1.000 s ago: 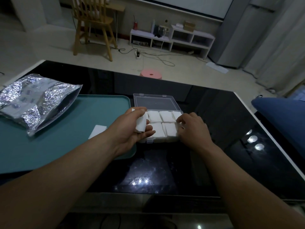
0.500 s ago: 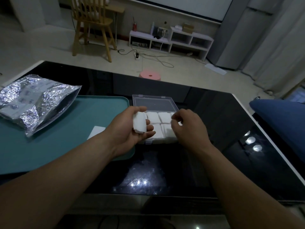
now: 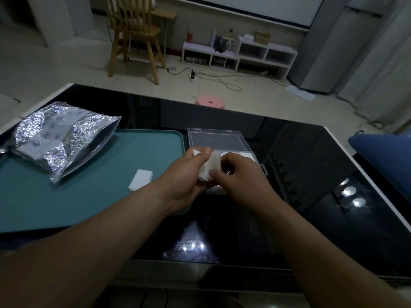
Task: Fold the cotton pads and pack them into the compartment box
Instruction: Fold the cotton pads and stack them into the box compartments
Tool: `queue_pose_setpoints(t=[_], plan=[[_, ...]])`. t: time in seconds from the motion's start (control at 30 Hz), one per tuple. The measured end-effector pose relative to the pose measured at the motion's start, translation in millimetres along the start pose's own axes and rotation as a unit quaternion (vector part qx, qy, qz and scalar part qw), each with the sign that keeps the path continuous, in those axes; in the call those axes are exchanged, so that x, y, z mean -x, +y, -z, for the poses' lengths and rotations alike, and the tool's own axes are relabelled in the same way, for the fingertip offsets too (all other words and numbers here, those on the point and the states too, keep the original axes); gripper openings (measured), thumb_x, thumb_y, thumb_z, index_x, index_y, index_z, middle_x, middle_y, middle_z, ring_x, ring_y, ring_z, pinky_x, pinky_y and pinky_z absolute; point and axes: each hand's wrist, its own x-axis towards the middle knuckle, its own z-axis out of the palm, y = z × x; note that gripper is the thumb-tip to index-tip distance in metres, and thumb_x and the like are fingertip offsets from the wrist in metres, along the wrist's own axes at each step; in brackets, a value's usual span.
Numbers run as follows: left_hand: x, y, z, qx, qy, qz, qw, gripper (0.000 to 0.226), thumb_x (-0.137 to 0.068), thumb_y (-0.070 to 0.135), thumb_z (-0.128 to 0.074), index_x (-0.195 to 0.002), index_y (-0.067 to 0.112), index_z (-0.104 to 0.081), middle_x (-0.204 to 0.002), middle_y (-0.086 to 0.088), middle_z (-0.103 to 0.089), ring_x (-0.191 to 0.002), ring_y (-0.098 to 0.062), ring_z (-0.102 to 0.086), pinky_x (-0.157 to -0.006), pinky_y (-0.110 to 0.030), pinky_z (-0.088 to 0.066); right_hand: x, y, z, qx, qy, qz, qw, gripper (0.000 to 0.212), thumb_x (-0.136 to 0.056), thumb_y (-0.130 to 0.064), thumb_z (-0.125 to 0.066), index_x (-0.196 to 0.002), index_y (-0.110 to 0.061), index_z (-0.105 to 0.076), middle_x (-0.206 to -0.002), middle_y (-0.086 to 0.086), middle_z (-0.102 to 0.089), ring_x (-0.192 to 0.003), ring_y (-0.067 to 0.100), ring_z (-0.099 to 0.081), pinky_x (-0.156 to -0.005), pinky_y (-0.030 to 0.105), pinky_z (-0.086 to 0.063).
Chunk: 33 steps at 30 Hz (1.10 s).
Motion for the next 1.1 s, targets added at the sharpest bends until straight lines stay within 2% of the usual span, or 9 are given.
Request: queue_pose_setpoints(t=[0.1, 0.17, 0.33, 0.43, 0.53, 0.67, 0.8, 0.93, 1.1], plan=[[-1, -3, 0, -0.027, 0.003, 0.000, 1.000, 0.025, -0.107, 0.014, -0.048, -0.130, 0.010, -0.059, -0.122, -0.018, -0.067, -0.099, -0.026, -0.070, -0.078, -0.039, -0.063, -1, 2, -1, -0.017, 0.015, -0.005, 1.000, 0.012, -0.098, -0.030, -0.068, -0.109, -0.025, -0.064, -0.090, -0.010, -0.067, -0.075, 0.002, -0.064, -0.058, 0.012, -0.045], [-2, -3, 0, -0.041, 0.012, -0.008, 0.999, 0.025, -0.106, 0.009, -0.045, -0.127, 0.011, -0.060, -0.121, -0.019, -0.066, -0.098, -0.028, -0.070, -0.078, -0.040, -0.064, -6, 4, 1, -0.043, 0.036, -0.015, 0.998, 0.010, -0.101, -0.028, -0.065, -0.109, -0.023, -0.067, -0.092, -0.009, -0.069, -0.081, 0.003, -0.066, -0.066, 0.017, -0.049], [-8, 9, 9, -0.057, 0.059, -0.019, 0.996, 0.027, -0.107, 0.017, -0.042, -0.129, 0.021, -0.058, -0.091, -0.009, -0.054, -0.064, -0.018, -0.054, -0.055, -0.029, -0.054, -24, 26, 27, -0.104, 0.116, -0.120, 0.980, 0.011, -0.102, -0.025, -0.063, -0.097, -0.020, -0.072, -0.093, 0.000, -0.071, -0.084, 0.013, -0.066, -0.068, 0.028, -0.051], [-8, 10, 13, -0.048, 0.067, -0.007, 0.997, 0.028, -0.105, 0.029, -0.051, -0.129, 0.019, -0.059, -0.093, -0.009, -0.051, -0.064, -0.016, -0.053, -0.053, -0.027, -0.050, -26, 35, 24, -0.084, 0.079, -0.155, 0.981, 0.014, -0.101, -0.023, -0.066, -0.092, -0.020, -0.076, -0.090, -0.001, -0.073, -0.082, 0.013, -0.067, -0.062, 0.027, -0.049], [-10, 9, 13, -0.035, 0.078, -0.004, 0.996, 0.030, -0.103, 0.028, -0.054, -0.130, 0.015, -0.059, -0.092, -0.008, -0.052, -0.060, -0.016, -0.053, -0.054, -0.027, -0.049, -31, 37, 7, -0.054, 0.052, -0.154, 0.985, 0.007, -0.096, -0.024, -0.073, -0.090, -0.022, -0.077, -0.092, -0.002, -0.075, -0.086, 0.019, -0.071, -0.071, 0.033, -0.058], [-12, 10, 15, -0.018, 0.088, -0.002, 0.996, 0.032, -0.103, 0.026, -0.053, -0.130, 0.012, -0.058, -0.085, -0.007, -0.053, -0.057, -0.015, -0.053, -0.054, -0.028, -0.048, -38, 33, -1, 0.029, 0.037, -0.142, 0.989, 0.007, -0.094, -0.029, -0.075, -0.097, -0.024, -0.072, -0.093, -0.008, -0.069, -0.079, 0.011, -0.067, -0.063, 0.028, -0.054], [-11, 15, 19, 0.012, 0.079, 0.008, 0.997, 0.027, -0.101, 0.030, -0.053, -0.121, 0.014, -0.061, -0.080, -0.007, -0.053, -0.060, -0.018, -0.053, -0.056, -0.029, -0.048, -40, 37, -6, 0.093, 0.017, -0.155, 0.983, 0.013, -0.088, -0.032, -0.076, -0.093, -0.030, -0.065, -0.095, -0.010, -0.068, -0.088, 0.014, -0.065, -0.082, 0.038, -0.058], [-12, 16, 23, 0.055, 0.048, 0.021, 0.997, 0.035, -0.100, 0.032, -0.047, -0.126, 0.016, -0.061, -0.084, -0.009, -0.049, -0.066, -0.021, -0.052, -0.060, -0.032, -0.050, -35, 29, -12, 0.154, 0.057, -0.096, 0.982, 0.021, -0.090, -0.036, -0.075, -0.101, -0.031, -0.057, -0.092, -0.010, -0.063, -0.085, 0.012, -0.063, -0.074, 0.036, -0.056], [-8, 12, 18, 0.062, -0.005, 0.009, 0.998, 0.027, -0.108, 0.037, -0.047, -0.118, 0.015, -0.060, -0.099, -0.012, -0.069, -0.087, -0.026, -0.071, -0.068, -0.035, -0.060, -19, -10, -6, -0.077, -0.006, 0.023, 0.997, 0.028, -0.094, -0.054, -0.067, -0.104, -0.028, -0.065, -0.091, -0.008, -0.069, -0.081, 0.003, -0.066, -0.069, 0.023, -0.051]])
